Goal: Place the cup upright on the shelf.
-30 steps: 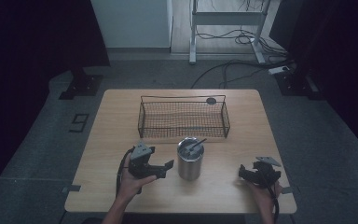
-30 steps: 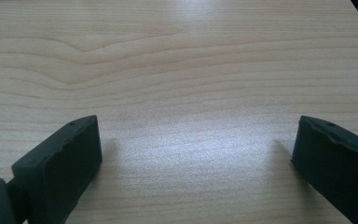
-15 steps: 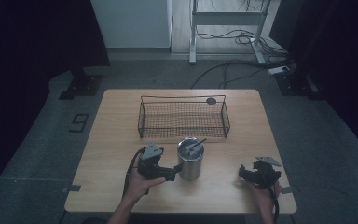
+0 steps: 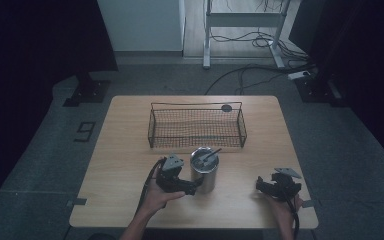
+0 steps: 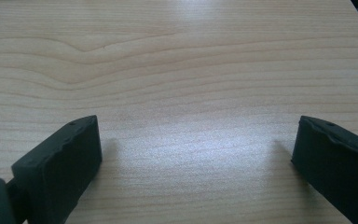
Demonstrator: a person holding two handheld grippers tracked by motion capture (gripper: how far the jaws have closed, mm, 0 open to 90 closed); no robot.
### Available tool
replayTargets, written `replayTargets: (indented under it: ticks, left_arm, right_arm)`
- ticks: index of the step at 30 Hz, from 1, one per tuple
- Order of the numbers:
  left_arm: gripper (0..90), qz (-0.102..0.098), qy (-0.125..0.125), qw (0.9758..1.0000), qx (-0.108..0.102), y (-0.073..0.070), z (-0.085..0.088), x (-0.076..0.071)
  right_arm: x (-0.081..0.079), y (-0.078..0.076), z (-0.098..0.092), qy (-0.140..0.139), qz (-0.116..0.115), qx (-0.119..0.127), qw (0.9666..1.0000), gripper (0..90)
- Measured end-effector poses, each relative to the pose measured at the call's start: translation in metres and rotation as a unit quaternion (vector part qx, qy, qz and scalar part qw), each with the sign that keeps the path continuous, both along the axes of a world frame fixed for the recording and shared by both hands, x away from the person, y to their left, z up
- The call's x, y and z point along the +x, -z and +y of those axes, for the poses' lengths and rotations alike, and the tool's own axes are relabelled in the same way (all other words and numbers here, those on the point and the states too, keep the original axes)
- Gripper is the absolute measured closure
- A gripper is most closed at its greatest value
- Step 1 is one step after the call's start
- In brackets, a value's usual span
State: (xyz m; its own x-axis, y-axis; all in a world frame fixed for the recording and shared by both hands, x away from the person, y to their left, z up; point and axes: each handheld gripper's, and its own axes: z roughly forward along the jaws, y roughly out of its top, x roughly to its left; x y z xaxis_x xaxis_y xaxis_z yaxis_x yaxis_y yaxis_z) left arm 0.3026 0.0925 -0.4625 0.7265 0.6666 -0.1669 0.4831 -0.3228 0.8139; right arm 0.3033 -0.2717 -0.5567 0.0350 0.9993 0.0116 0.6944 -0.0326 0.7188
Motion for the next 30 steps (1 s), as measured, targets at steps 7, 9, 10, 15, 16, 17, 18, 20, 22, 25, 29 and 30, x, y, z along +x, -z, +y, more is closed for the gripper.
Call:
replayTargets:
  ticks: [7,9,10,15,16,17,18,20,22,25,29,30]
  left_arm:
    - [0.7,0.000,0.006,1.0000,0.002,0.000,-0.011,0.002]
    - [0.7,0.001,0.006,1.0000,0.005,0.000,-0.015,0.004]
    - [0.6,0.001,0.006,1.0000,0.005,0.000,-0.015,0.004]
    - [1.0,0.006,0.011,0.9998,0.012,0.000,-0.027,0.010]
    - [1.0,0.006,0.011,0.9998,0.012,0.000,-0.027,0.010]
    - [1.0,0.005,0.011,0.9998,0.015,0.000,-0.031,0.012]
    - [1.0,0.005,0.011,0.9998,0.015,0.000,-0.031,0.012]
    - [1.0,0.004,0.009,0.9998,0.017,0.001,-0.033,0.014]
    - [0.1,0.006,0.011,0.9998,0.015,0.003,-0.034,0.017]
    - [0.0,0.006,0.015,0.9998,0.013,0.005,-0.038,0.022]
    - [0.0,0.001,0.011,0.9998,0.014,0.005,-0.043,0.024]
    - [0.0,0.001,0.011,0.9998,0.014,0.005,-0.043,0.024]
  right_arm:
    - [0.000,0.000,0.000,0.000,0.000,0.000,1.0000,1.0]
    - [0.000,0.000,0.000,0.000,0.000,0.000,1.0000,1.0]
    - [0.000,0.000,0.000,0.000,0.000,0.000,1.0000,1.0]
    - [0.000,0.000,0.000,0.000,0.000,0.000,1.0000,1.0]
    - [0.000,0.000,0.000,0.000,0.000,0.000,1.0000,1.0]
    - [0.000,0.000,0.000,0.000,0.000,0.000,1.0000,0.9]
    - [0.000,0.000,0.000,0.000,0.000,0.000,1.0000,0.9]
    - [0.000,0.000,0.000,0.000,0.001,0.000,1.0000,0.8]
    - [0.000,0.000,0.000,0.000,0.002,0.000,1.0000,0.8]
    - [0.001,0.000,0.000,0.001,0.002,0.000,1.0000,0.8]
    - [0.001,0.000,0.000,0.001,0.002,0.000,1.0000,0.8]
    - [0.001,0.000,0.000,0.001,0.002,0.000,1.0000,0.8]
